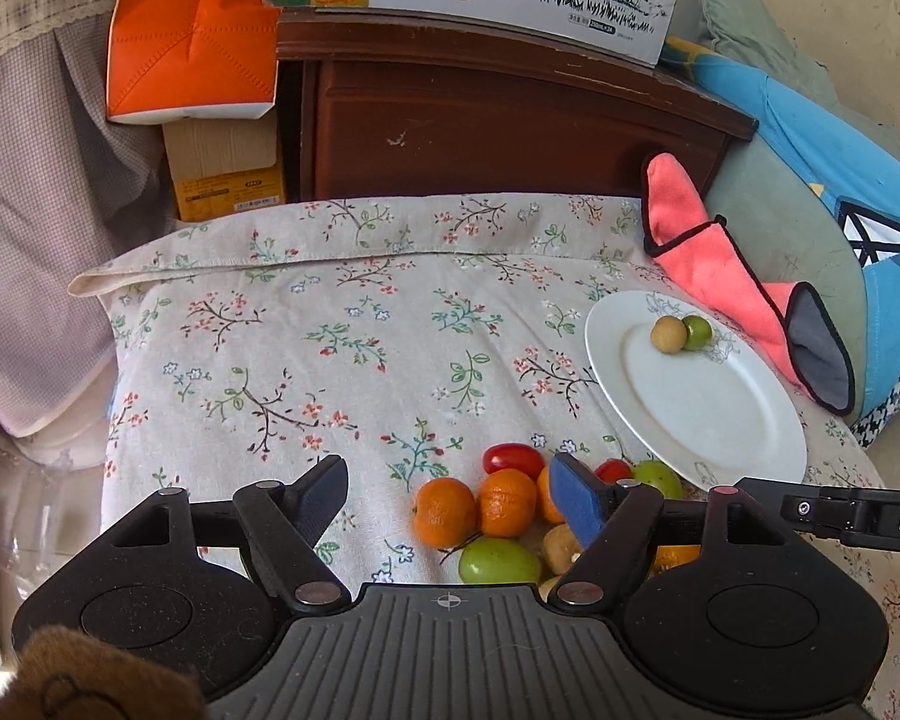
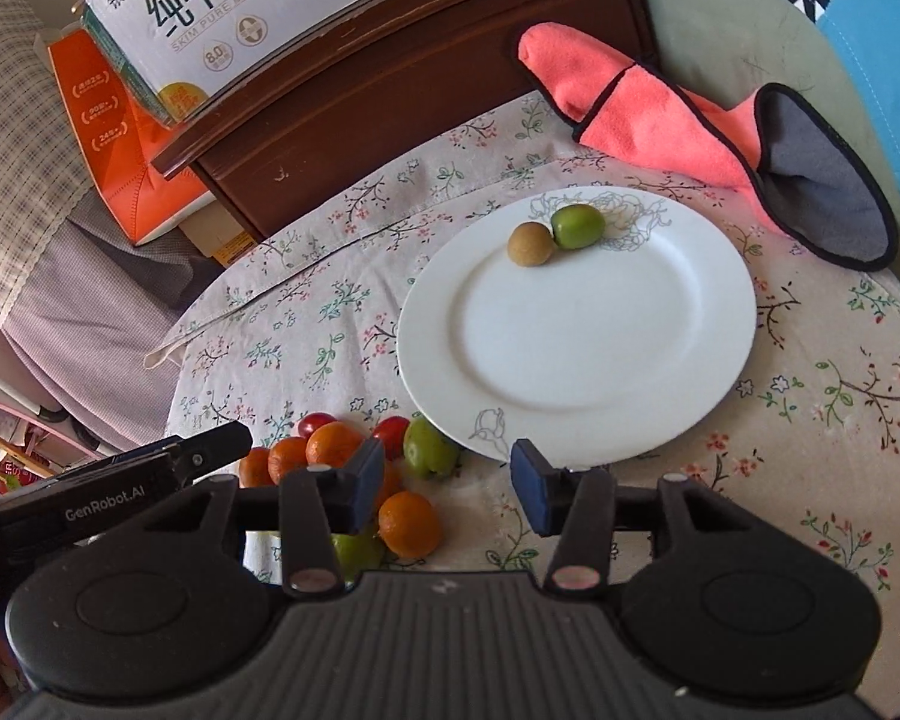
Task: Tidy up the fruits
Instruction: 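Open both tools and move them back to the fruit cluster, then grasp a tangerine with the left tool while the right tool grasps another tangerine, then carry the tangerine in the left tool to the plate while the right tool places its tangerine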
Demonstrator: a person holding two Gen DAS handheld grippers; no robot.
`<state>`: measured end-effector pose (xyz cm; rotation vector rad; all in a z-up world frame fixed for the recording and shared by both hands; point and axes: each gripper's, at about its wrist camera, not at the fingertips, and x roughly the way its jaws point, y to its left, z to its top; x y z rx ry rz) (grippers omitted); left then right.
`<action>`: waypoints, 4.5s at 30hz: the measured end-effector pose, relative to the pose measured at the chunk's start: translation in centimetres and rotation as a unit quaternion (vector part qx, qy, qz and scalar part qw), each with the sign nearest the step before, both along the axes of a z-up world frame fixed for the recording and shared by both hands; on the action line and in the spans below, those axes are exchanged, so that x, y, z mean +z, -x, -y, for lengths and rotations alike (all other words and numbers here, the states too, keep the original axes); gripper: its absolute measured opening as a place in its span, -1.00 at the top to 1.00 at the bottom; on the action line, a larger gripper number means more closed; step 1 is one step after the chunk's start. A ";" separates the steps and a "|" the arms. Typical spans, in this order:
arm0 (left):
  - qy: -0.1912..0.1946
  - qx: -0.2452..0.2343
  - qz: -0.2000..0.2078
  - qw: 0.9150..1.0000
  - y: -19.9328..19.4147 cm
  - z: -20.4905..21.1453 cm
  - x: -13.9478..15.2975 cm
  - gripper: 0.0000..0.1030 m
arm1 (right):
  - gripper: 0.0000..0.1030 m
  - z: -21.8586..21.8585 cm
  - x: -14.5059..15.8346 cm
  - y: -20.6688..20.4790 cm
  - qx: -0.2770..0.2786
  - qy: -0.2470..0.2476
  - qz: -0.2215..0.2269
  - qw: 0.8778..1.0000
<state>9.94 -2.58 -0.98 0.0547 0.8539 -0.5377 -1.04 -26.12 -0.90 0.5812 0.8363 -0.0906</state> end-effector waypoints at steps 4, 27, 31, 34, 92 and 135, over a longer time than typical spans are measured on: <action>-0.004 -0.006 0.009 1.000 1.1 -1.0 -0.2 -0.44 | 0.06 -1.0 -0.6 0.0 0.021 -0.011 -0.009 1.000; -0.043 -0.010 0.017 0.999 0.0 -0.3 -2.2 -0.13 | 0.20 -2.3 -1.6 -0.9 0.043 -0.005 -0.026 0.999; -0.041 -0.014 0.017 0.999 -0.1 -0.5 -2.6 -0.09 | 0.26 -2.7 -1.8 -1.1 0.051 0.004 -0.031 0.998; -0.040 -0.012 0.019 0.999 -0.1 -0.3 -2.7 -0.07 | 0.32 -3.0 -2.1 -1.3 0.056 0.007 -0.036 0.998; -0.026 -0.029 0.051 0.998 1.2 0.5 -1.7 0.54 | 0.49 -3.7 -1.0 -1.3 0.057 0.038 -0.020 0.997; 0.050 -0.078 0.024 0.995 -2.8 7.6 -0.5 0.54 | 0.49 2.1 0.4 -4.5 0.004 0.066 -0.009 0.998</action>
